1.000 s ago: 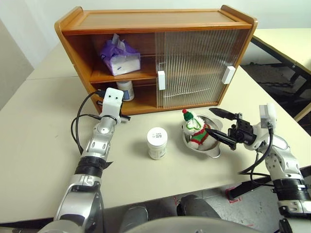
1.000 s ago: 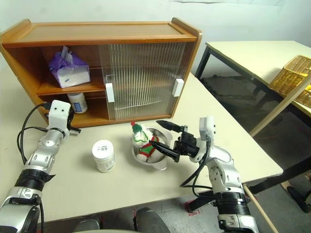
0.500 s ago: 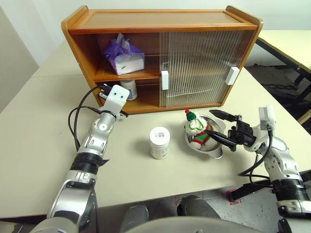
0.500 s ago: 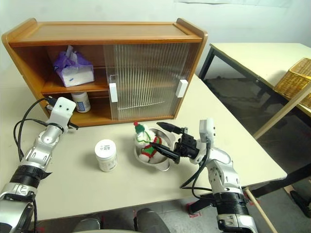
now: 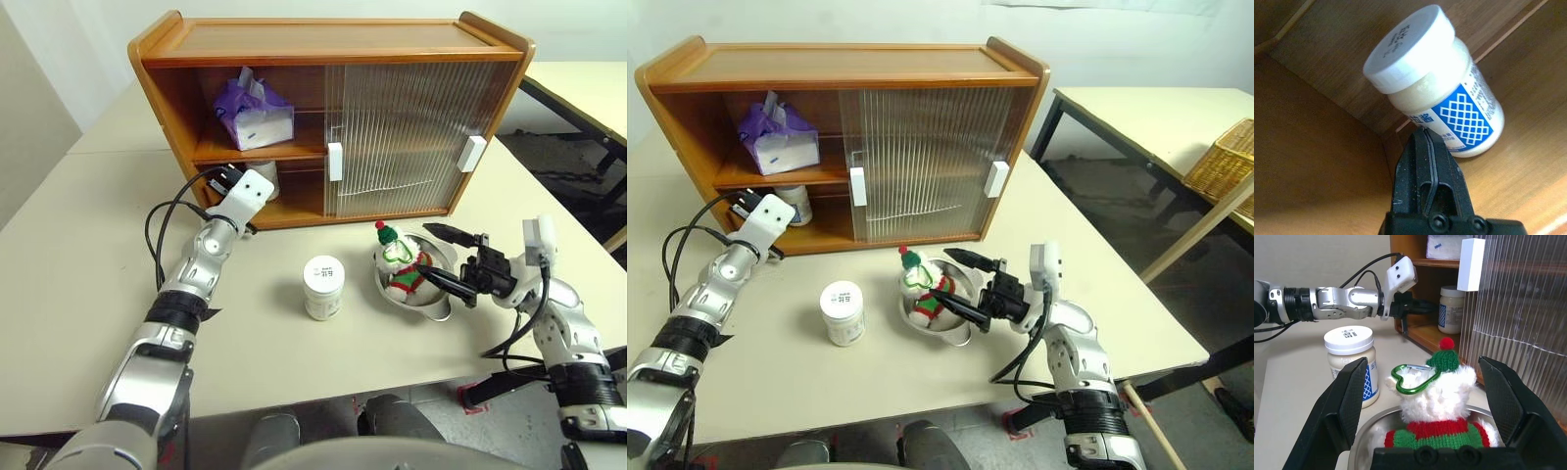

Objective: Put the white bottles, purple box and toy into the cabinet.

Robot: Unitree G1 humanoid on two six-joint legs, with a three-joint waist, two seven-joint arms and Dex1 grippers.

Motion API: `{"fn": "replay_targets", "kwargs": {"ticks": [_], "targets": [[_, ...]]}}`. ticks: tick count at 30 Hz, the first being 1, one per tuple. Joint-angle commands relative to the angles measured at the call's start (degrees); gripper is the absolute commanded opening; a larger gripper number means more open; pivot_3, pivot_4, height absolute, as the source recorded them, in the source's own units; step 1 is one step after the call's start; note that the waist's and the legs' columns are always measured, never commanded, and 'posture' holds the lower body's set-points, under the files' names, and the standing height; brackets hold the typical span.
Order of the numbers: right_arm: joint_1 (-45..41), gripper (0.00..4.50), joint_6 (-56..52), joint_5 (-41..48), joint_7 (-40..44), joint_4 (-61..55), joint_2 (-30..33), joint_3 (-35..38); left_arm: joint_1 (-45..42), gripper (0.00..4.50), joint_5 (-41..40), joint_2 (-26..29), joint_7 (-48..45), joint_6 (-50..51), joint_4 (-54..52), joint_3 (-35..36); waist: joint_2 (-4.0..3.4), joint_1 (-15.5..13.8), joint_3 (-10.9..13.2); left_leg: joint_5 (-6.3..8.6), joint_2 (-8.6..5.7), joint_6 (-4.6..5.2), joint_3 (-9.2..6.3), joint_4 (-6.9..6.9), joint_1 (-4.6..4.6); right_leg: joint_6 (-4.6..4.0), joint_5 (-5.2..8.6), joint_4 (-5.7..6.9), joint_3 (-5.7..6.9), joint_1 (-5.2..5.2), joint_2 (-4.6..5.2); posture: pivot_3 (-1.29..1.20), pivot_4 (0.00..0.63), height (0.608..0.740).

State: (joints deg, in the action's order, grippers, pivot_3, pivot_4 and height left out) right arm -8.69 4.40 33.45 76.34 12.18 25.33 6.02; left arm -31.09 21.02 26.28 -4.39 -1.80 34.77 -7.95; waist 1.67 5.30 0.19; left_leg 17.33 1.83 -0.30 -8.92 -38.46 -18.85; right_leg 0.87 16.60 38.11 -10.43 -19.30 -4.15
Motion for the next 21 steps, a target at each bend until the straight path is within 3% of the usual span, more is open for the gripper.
{"fn": "replay_targets", "kwargs": {"ticks": [1, 11, 21], "targets": [[0.4, 4.5, 0.5, -0.6, 0.1, 0.2, 0.3, 0.3, -2.0, 0.03, 2.2, 0.8, -0.6, -0.5, 2.9, -2.1, 0.0, 0.0, 0.0, 0.0, 0.0, 0.0, 0.0, 0.0, 0.0, 0.01, 0.0, 0.0, 0.0, 0.0, 0.0, -0.17, 0.0, 0.74], [1.4, 4.5, -0.1, -0.6, -1.1, -1.6, 0.2, 0.0, -1.5, 0.03, 4.5, 2.6, -0.5, 0.8, 2.2, -3.0, 0.0, 0.4, 0.0, 0.0, 0.0, 0.01, 0.0, 0.0, -0.02, 0.05, 0.02, -0.03, 0.0, 0.01, 0.0, -0.17, 0.0, 0.74], [2.0, 4.5, -1.4, -0.3, -2.8, -4.3, 0.6, 0.2, -7.0, 0.03, 5.9, 2.6, 0.0, -2.3, 11.0, -4.9, 0.0, 0.7, 0.0, 0.0, 0.0, 0.02, -0.01, -0.03, -0.01, 0.08, 0.01, -0.03, 0.0, 0.06, 0.0, -0.19, 0.0, 0.74]]}}
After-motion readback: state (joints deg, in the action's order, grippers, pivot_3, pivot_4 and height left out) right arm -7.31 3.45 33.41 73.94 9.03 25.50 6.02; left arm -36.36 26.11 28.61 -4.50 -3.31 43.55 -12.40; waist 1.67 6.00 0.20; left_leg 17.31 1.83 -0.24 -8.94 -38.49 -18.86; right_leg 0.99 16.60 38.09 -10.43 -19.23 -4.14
